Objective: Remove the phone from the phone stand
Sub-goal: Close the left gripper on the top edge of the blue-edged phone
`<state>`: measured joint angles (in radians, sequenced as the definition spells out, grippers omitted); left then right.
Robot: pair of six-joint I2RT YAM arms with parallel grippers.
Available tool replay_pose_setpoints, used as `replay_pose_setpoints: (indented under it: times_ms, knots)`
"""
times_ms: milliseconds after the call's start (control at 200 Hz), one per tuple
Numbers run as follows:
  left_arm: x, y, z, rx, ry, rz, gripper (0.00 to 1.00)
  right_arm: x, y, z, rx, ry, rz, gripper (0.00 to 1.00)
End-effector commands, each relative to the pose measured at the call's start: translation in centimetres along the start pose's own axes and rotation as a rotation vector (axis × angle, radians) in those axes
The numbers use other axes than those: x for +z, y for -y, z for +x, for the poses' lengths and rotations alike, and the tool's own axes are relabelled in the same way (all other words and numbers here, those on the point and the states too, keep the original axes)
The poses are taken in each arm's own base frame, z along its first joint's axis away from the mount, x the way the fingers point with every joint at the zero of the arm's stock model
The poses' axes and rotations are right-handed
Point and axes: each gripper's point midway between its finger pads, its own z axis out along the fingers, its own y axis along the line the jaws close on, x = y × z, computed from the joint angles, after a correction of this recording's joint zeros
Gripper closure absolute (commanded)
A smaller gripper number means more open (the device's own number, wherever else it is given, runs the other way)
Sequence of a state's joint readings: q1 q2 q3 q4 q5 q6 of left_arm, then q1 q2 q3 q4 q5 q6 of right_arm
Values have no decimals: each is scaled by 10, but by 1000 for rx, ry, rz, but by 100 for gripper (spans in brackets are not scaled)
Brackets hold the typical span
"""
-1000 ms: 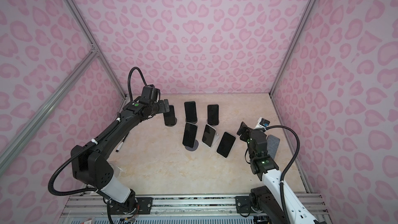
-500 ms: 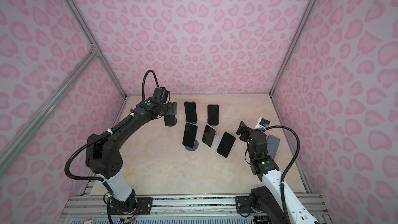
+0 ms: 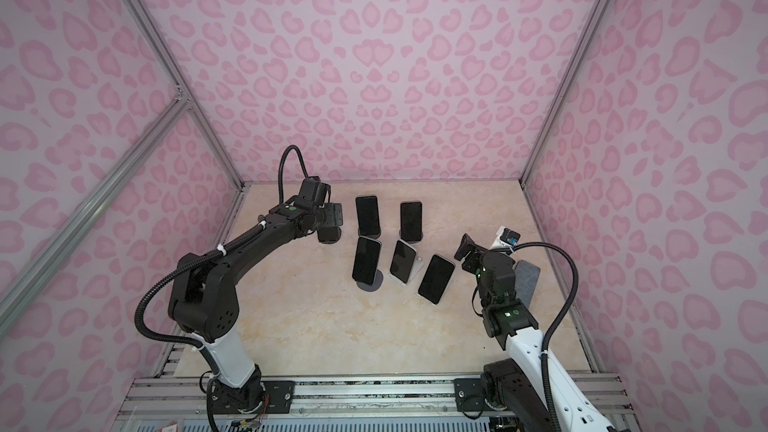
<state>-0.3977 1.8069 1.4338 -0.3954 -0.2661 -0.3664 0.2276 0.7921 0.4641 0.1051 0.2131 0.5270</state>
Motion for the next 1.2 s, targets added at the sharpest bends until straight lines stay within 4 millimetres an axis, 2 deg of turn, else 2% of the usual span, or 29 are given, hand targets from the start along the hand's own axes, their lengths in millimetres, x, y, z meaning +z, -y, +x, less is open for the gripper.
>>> replay_pose_setpoints:
  times_ms: [0, 375, 585, 825, 1200]
  knots:
    - [5, 1, -8, -12, 38, -3, 2, 0, 2, -3, -23, 6, 17, 1]
    - [20, -4, -5, -26, 54, -49, 2, -1, 2, -4, -30, 9, 18, 1]
    - [27, -1, -3, -14, 72, -30, 3, -1, 2, -2, -31, 6, 17, 1]
    - [31, -4, -2, -25, 97, -45, 0, -1, 2, -1, -30, 4, 15, 1]
    - [33, -6, -8, -11, 131, -58, 11, 0, 2, -1, -32, 4, 16, 1]
